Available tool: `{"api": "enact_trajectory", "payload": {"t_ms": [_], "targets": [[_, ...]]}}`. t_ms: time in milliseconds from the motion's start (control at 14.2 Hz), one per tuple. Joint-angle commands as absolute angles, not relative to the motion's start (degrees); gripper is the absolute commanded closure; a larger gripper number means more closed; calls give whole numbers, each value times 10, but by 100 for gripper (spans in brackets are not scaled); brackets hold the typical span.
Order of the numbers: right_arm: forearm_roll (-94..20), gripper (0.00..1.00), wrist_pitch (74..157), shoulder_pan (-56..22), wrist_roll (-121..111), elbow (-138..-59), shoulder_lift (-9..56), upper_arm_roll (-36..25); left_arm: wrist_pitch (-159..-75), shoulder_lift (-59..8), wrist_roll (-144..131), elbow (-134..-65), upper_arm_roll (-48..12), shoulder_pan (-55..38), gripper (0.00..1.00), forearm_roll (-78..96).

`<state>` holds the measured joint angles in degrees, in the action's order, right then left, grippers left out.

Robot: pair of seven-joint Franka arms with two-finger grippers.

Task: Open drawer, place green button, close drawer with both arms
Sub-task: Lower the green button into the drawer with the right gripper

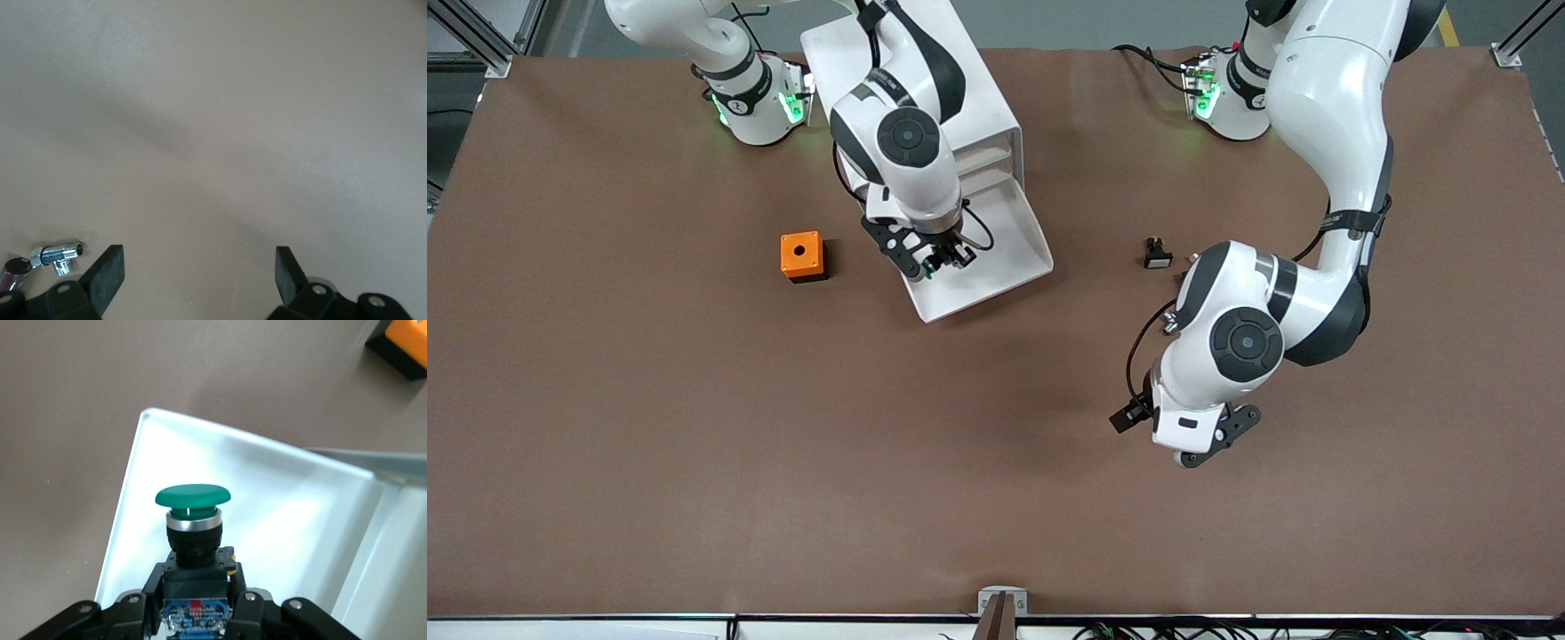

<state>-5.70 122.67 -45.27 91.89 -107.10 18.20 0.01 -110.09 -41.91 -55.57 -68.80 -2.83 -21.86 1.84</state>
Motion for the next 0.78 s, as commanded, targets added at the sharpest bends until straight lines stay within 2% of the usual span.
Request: {"api": "enact_trajectory", "payload": {"t_ms": [0, 706], "targets": [[-67, 100, 1246, -475, 957, -1084, 170, -6, -1107, -408, -554, -701, -32, -219, 1, 5], [-66, 100, 1318, -523, 1028, -1078, 221, -6, -1107, -408, -554, -701, -32, -221, 1, 5]]}}
